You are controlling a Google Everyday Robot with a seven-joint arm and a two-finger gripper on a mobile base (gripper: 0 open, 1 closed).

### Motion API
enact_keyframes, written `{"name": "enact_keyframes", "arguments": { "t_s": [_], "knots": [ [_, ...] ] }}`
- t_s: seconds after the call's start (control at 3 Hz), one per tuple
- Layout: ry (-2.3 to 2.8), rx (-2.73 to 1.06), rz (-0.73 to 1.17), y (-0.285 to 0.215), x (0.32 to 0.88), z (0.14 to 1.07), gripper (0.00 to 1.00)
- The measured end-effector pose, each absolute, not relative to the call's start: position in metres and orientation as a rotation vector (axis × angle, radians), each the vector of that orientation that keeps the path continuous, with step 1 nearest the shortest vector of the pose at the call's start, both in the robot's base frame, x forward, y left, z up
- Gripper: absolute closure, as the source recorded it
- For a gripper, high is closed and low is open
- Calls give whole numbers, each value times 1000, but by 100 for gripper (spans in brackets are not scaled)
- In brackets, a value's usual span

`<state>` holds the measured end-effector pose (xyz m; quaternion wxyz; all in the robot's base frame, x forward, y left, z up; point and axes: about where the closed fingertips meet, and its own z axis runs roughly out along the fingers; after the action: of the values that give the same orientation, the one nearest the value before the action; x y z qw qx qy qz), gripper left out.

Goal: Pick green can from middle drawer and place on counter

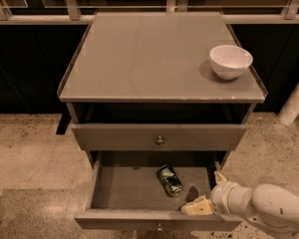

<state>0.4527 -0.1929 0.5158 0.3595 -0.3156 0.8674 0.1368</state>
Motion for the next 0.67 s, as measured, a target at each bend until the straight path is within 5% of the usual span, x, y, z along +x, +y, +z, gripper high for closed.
{"name": "enact_keyframes", "arguments": {
  "t_s": [0.67],
  "knots": [
    [2282, -813, 433, -181, 463, 489, 0]
  ]
}}
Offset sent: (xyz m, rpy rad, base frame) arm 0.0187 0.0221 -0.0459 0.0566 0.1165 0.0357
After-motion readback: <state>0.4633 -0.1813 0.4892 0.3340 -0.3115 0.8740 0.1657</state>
